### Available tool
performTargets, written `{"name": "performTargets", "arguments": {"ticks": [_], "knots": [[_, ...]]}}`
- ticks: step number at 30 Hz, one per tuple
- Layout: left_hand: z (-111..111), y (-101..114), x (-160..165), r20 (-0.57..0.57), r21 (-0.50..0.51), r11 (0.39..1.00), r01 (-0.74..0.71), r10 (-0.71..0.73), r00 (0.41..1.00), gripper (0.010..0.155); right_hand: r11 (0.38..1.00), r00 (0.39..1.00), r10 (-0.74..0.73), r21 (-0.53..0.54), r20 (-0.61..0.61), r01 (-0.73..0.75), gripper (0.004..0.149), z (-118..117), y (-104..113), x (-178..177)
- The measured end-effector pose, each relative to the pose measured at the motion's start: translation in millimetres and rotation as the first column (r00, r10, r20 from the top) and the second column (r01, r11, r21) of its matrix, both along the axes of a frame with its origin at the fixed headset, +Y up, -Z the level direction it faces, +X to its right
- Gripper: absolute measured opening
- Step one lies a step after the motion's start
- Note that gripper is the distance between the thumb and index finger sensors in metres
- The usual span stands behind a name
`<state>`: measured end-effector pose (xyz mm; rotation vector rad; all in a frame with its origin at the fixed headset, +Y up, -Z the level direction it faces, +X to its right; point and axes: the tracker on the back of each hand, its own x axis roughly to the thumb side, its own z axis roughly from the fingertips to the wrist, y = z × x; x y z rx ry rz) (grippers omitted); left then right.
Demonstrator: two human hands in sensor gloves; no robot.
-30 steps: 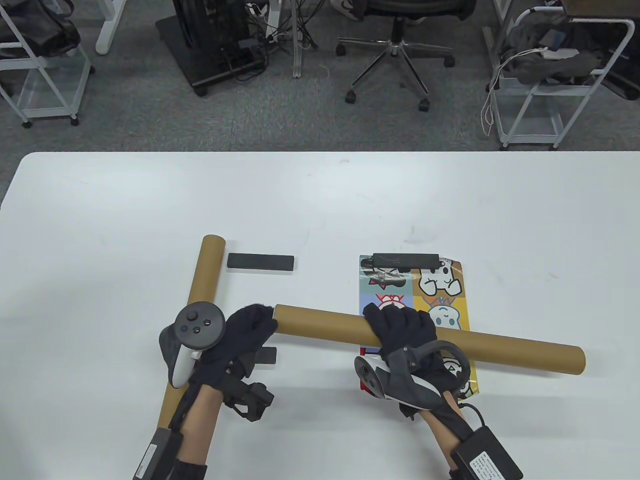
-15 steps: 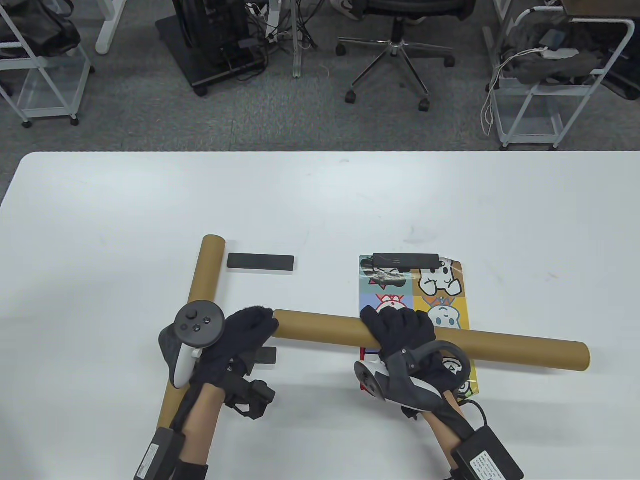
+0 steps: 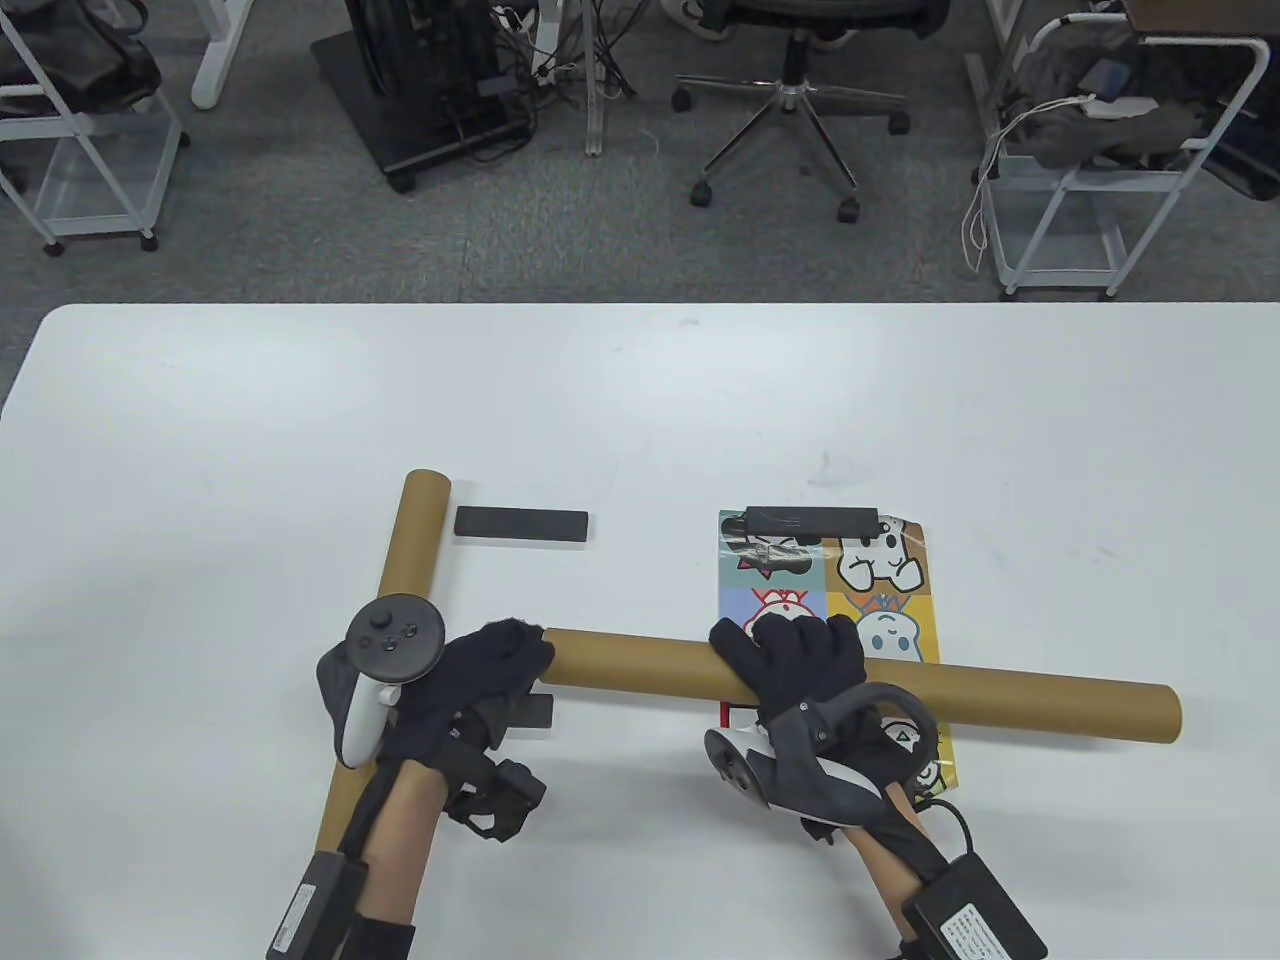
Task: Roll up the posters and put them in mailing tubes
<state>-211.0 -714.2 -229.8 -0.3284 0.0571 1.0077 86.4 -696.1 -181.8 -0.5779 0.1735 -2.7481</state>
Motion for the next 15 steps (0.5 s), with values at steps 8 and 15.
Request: {"name": "performTargets", "arguments": {"ticks": [8, 15], "knots": [[-1.5, 0.0, -3.6, 0.032, -0.011, 0.996, -0.088, 0.089, 0.996, 0.042, 1.000, 1.000, -0.025, -0.010, -0.001, 0.025, 0.087, -1.3, -1.0, 2.0], [-1.4, 1.4, -4.6, 0.048, -0.027, 0.992, -0.126, 0.127, 0.991, 0.041, 0.999, 0.999, -0.048, -0.025, -0.005, 0.048, 0.086, -2.3, -1.3, 5.5]]}}
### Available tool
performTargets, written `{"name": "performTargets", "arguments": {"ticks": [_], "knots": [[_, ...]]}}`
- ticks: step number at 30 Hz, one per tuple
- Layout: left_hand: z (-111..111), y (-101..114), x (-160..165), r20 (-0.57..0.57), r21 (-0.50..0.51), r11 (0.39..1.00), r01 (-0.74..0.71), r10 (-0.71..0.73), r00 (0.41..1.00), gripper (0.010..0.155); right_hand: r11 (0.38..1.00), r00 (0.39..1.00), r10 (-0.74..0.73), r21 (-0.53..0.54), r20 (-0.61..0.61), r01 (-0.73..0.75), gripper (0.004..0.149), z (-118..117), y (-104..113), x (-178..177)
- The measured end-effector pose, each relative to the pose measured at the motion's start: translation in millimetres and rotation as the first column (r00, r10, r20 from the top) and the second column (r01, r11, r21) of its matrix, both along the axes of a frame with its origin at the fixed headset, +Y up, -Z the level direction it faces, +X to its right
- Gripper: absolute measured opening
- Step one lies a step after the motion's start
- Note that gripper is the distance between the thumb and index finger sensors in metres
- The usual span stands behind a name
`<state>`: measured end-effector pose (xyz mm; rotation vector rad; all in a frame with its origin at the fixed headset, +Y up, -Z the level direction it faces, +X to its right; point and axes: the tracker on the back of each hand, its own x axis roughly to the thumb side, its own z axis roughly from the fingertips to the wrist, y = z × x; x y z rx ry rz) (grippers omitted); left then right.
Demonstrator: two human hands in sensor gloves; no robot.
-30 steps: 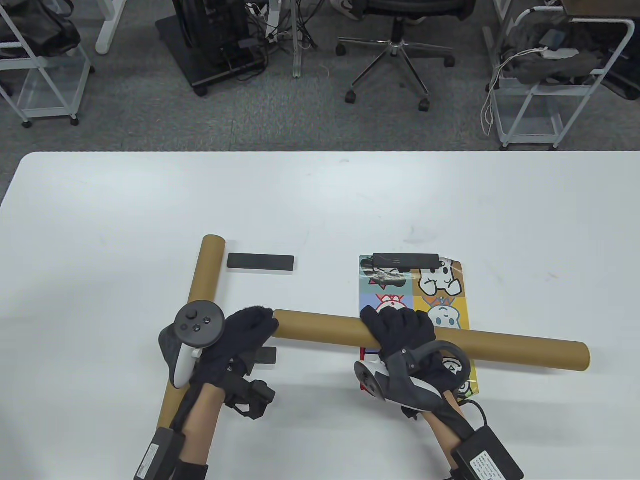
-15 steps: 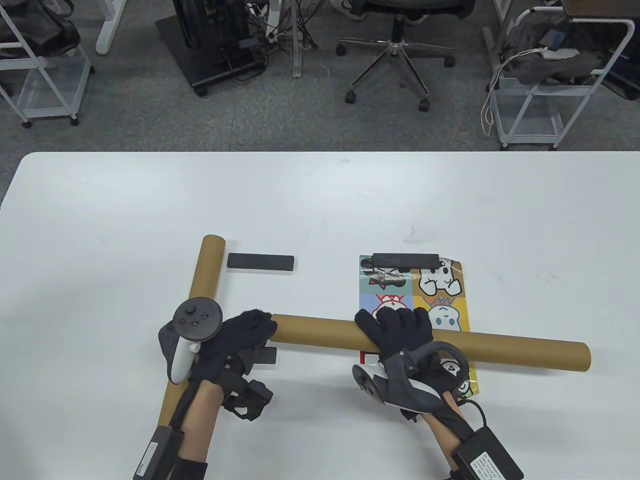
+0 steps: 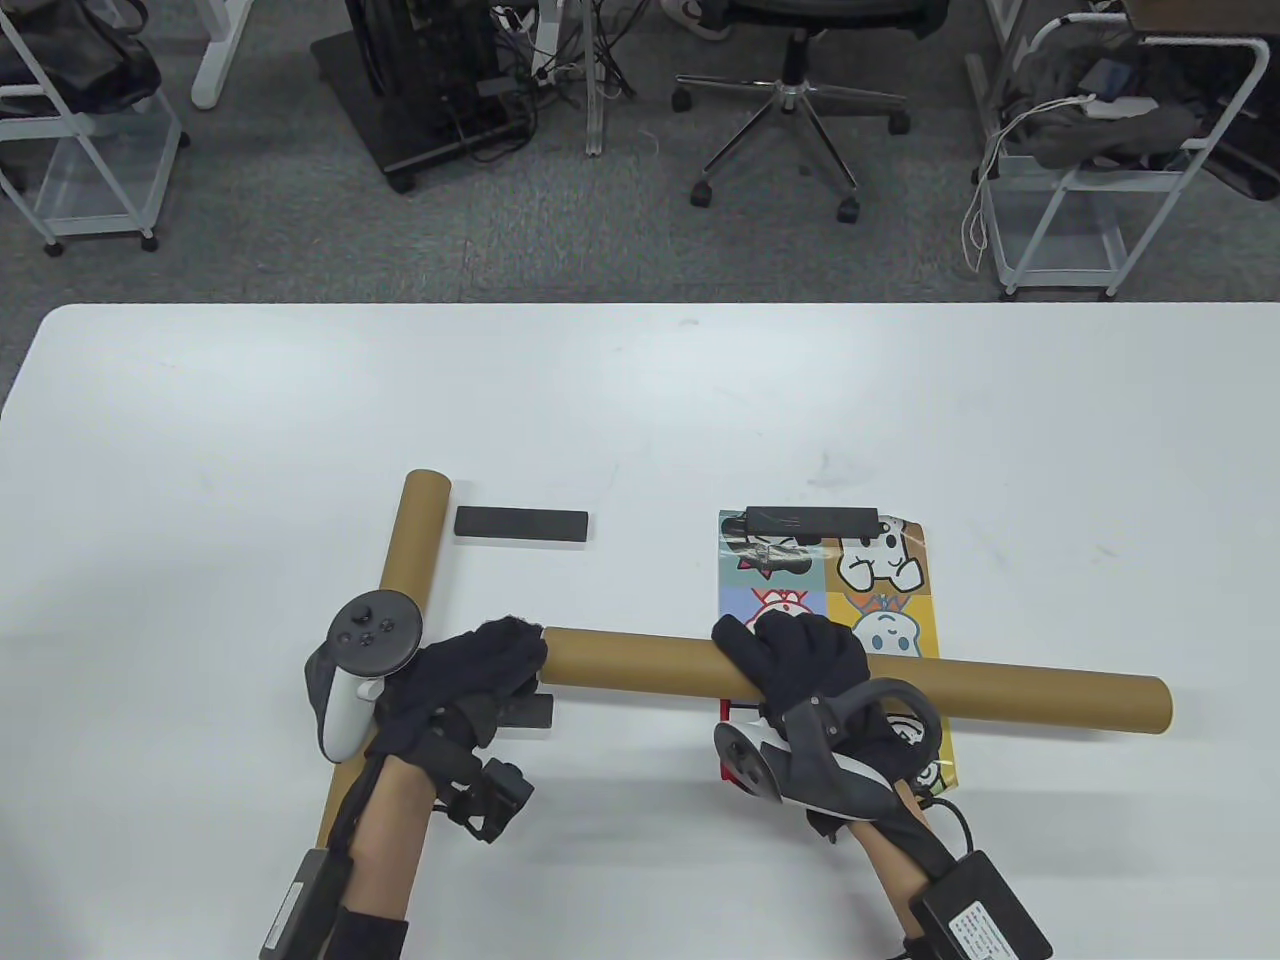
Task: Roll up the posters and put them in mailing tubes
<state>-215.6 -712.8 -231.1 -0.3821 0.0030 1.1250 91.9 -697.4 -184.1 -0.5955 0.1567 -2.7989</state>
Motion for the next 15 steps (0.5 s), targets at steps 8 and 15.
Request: {"name": "performTargets", "arguments": {"ticks": [8, 15], "knots": [[0.4, 7.3, -0.7, -0.021, 0.041, 0.998, 0.045, -0.044, 0.999, 0.041, 1.000, 1.000, -0.007, -0.005, 0.012, 0.007, 0.086, -1.5, 0.1, 4.7], [4.6, 21.9, 13.4, -0.103, 0.183, 0.881, 0.435, -0.423, 0.900, 0.041, 1.000, 0.998, -0.001, -0.025, 0.063, 0.003, 0.086, -7.4, -1.3, 12.1]]}}
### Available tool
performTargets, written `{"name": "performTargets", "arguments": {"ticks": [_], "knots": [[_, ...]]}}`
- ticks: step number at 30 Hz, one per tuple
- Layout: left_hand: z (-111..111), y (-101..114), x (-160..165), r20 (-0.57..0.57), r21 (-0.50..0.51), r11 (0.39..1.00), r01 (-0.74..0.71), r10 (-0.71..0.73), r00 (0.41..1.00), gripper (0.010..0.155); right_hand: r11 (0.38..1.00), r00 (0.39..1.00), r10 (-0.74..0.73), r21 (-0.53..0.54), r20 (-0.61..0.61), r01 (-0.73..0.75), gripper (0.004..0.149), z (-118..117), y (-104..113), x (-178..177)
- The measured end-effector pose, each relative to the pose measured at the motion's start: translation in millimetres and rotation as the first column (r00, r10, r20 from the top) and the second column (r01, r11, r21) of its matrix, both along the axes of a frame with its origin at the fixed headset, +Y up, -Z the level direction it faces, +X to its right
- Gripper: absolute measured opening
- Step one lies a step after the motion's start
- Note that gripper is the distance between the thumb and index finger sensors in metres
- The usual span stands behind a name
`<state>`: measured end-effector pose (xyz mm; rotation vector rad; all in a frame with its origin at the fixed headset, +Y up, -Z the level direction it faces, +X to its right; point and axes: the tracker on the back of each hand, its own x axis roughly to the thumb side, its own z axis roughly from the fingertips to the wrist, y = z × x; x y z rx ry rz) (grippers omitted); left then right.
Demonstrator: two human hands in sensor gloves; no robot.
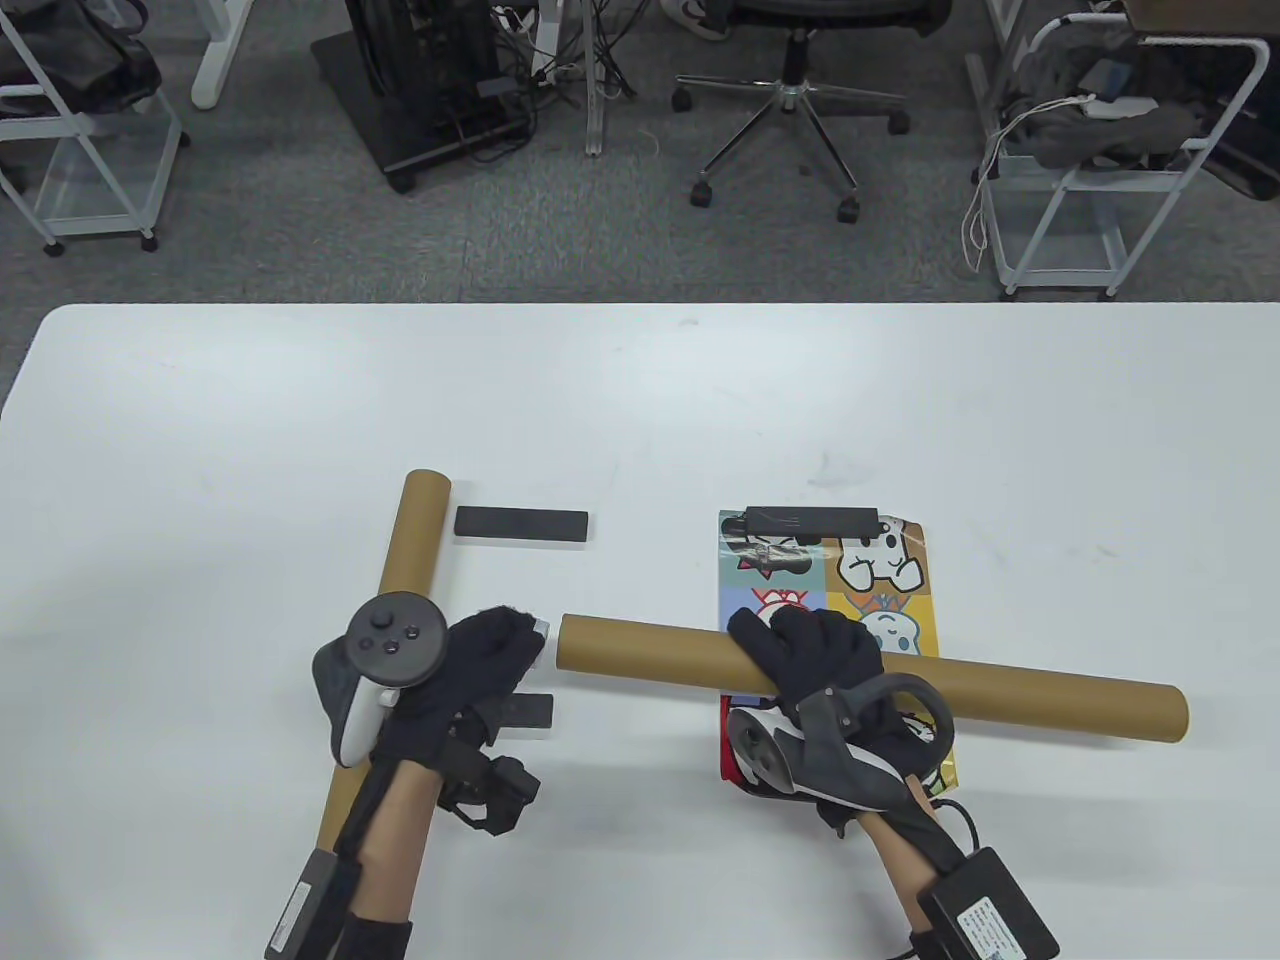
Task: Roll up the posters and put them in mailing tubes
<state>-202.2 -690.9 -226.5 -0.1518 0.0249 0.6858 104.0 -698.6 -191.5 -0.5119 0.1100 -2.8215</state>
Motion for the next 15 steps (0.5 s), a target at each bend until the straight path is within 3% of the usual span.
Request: {"name": "performTargets", "arguments": {"ticks": [5, 11, 15], "knots": [[0.1, -3.2, 20.2, -0.007, 0.103, 0.896, 0.431, -0.433, 0.901, 0.041, 1.000, 0.998, 0.008, -0.019, 0.055, -0.007, 0.086, -5.4, -1.6, 9.2], [-4.5, -16.3, 34.5, 0.013, 0.128, 0.712, 0.691, -0.698, 0.716, 0.040, 0.999, 0.994, -0.008, -0.045, 0.105, 0.013, 0.086, -10.6, -2.5, 20.6], [-8.7, -27.0, 34.0, 0.040, 0.099, 0.669, 0.737, -0.742, 0.669, 0.040, 0.998, 0.992, -0.008, -0.061, 0.128, 0.016, 0.086, -12.8, -2.2, 25.0]]}}
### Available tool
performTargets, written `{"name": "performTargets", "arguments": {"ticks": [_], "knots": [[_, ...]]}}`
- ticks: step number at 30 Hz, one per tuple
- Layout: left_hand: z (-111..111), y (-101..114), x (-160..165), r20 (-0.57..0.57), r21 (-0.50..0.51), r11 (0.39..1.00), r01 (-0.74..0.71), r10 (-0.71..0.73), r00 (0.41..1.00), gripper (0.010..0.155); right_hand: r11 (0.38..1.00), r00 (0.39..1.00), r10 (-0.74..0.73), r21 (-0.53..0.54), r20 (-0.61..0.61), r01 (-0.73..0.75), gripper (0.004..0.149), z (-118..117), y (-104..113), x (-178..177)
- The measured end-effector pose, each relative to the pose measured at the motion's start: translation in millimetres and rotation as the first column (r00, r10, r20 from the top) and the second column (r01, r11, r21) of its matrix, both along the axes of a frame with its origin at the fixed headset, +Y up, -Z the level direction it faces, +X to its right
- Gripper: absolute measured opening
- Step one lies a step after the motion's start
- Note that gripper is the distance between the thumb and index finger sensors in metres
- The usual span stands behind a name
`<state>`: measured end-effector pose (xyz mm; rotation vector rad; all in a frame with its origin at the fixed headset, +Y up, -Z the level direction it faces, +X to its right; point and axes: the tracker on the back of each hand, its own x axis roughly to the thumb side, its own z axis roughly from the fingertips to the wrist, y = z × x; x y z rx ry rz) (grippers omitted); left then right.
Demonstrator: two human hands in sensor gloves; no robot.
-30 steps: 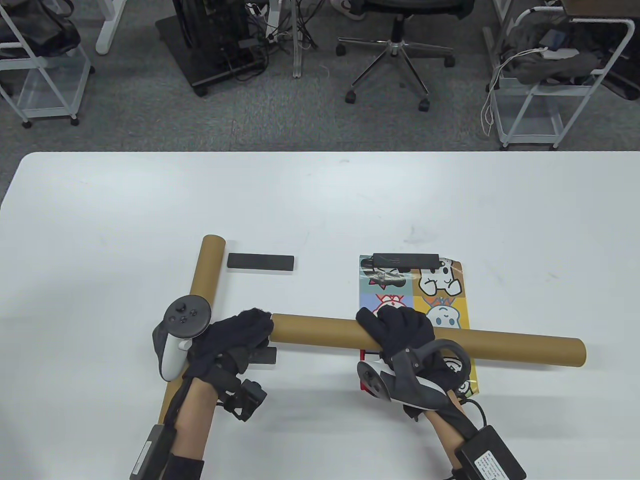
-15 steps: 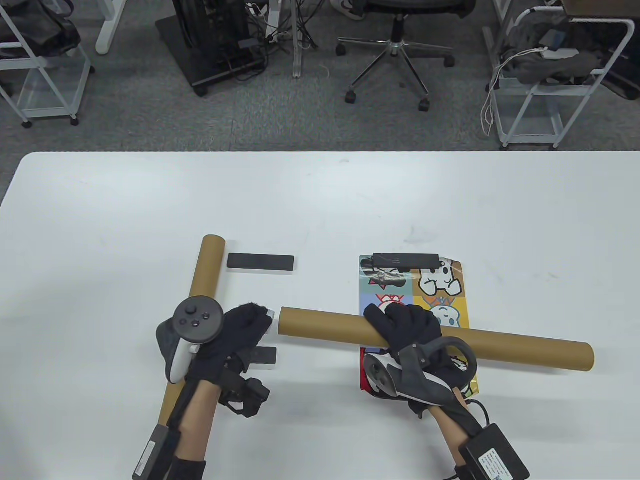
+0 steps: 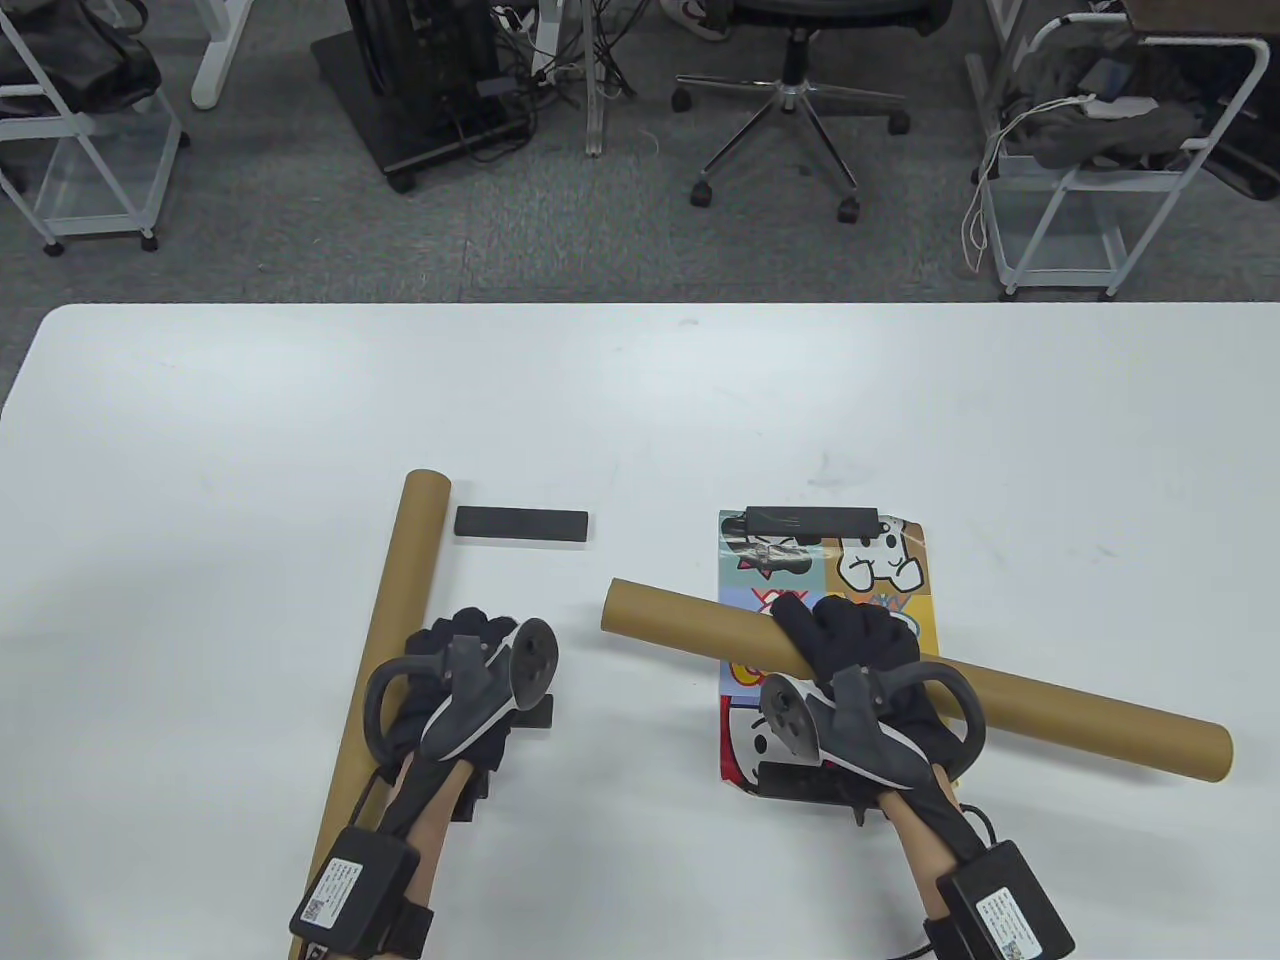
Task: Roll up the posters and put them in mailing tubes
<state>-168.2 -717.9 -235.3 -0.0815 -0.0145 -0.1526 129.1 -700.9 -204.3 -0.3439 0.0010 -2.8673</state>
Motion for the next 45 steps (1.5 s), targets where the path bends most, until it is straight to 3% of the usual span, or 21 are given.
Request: {"name": "performTargets", "arguments": {"ticks": [6, 17, 23, 28, 32, 38, 45], "knots": [[-4.6, -15.6, -6.4, 0.008, -0.051, 0.997, 0.054, -0.054, 0.999, 0.040, 1.000, 1.000, -0.012, -0.012, 0.012, 0.013, 0.086, -1.0, 0.2, 2.0], [-5.2, -27.9, 2.9, 0.069, -0.022, 0.977, 0.212, -0.210, 0.975, 0.040, 1.000, 1.000, -0.011, -0.016, 0.014, 0.011, 0.086, -1.9, 0.4, 1.7], [-5.6, -23.5, 0.6, 0.060, -0.028, 0.984, 0.178, -0.177, 0.982, 0.042, 1.000, 1.000, -0.008, -0.020, 0.017, 0.009, 0.086, -2.4, 0.3, 1.7], [-2.2, -2.3, -5.2, 0.043, -0.015, 0.995, 0.099, -0.099, 0.994, 0.046, 0.999, 0.999, -0.014, -0.028, 0.031, 0.015, 0.086, -4.0, 1.9, 3.8], [5.3, 16.4, -11.1, 0.035, 0.032, 0.999, 0.024, -0.025, 0.999, 0.050, 0.992, 0.987, -0.109, -0.045, 0.114, 0.115, 0.086, -13.0, 15.2, 23.0], [10.0, 28.2, -19.9, 0.016, 0.078, 0.997, 0.021, -0.023, 1.000, 0.051, 0.982, 0.958, -0.129, -0.103, 0.256, 0.159, 0.088, -22.2, 27.7, 55.1], [10.9, 31.4, -28.4, -0.001, 0.092, 0.996, -0.001, 0.001, 1.000, 0.057, 0.959, 0.897, -0.100, -0.197, 0.432, 0.201, 0.089, -24.9, 18.7, 100.3]]}}
